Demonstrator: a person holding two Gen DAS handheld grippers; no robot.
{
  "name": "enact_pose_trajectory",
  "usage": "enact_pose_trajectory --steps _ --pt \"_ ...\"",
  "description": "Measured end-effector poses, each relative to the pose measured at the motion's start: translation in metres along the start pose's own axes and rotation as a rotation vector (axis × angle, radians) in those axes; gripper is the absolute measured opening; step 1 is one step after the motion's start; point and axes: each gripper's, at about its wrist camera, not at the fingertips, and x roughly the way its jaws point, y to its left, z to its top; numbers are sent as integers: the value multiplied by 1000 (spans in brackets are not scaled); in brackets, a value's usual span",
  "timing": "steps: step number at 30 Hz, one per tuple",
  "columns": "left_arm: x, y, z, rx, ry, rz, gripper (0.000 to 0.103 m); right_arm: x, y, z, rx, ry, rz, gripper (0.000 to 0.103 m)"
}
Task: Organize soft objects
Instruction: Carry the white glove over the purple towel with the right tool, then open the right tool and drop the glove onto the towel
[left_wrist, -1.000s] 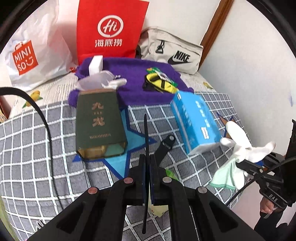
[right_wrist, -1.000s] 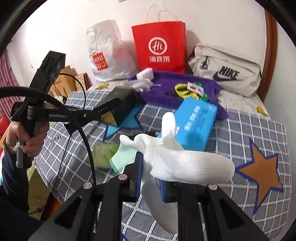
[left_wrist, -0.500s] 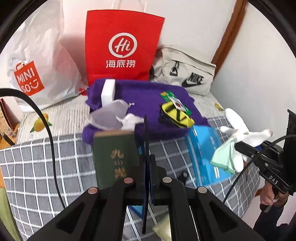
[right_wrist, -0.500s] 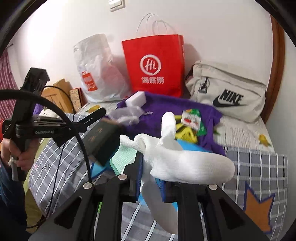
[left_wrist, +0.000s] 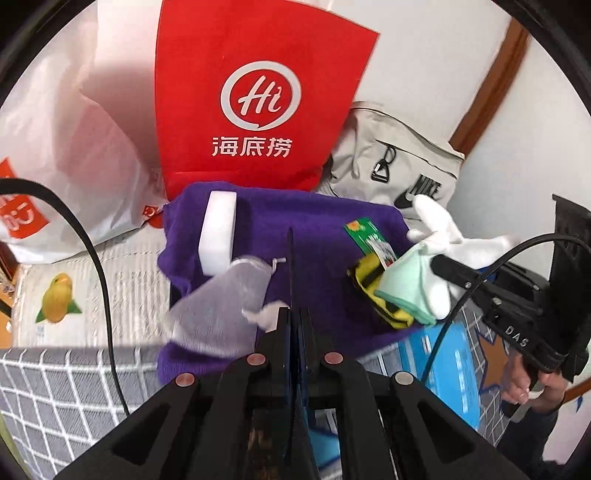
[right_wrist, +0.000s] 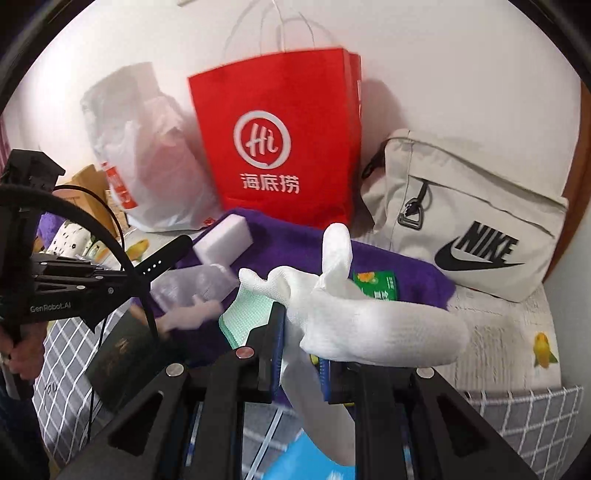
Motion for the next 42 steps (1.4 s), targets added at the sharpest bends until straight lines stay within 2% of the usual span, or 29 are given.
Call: enact_pose_trajectory --steps 7,14,17,24,28,34,35,37,39,42 --pt "34 7 25 -14 30 -11 4 44 -11 24 30 32 0 16" --pt "69 16 30 -44 107 -14 4 89 -19 14 59 155 -17 17" --pt "75 16 31 -48 118 -19 4 99 -18 11 47 199 -22 18" --pt "88 20 32 -63 138 1 4 98 -17 9 37 203 -20 22" --pt "91 24 32 -78 143 2 4 102 -17 9 39 213 -8 34" --pt "98 25 32 -89 157 0 4 100 -13 10 20 223 -12 44" --pt "98 25 32 -92 159 -6 5 99 -13 10 16 223 -14 46" --pt "98 24 33 -94 165 -10 23 99 -12 11 7 229 -19 47" --pt "96 22 34 -92 153 1 35 97 -10 12 4 241 -25 47" --pt "91 21 35 -85 136 16 37 93 -11 12 0 245 -31 48"
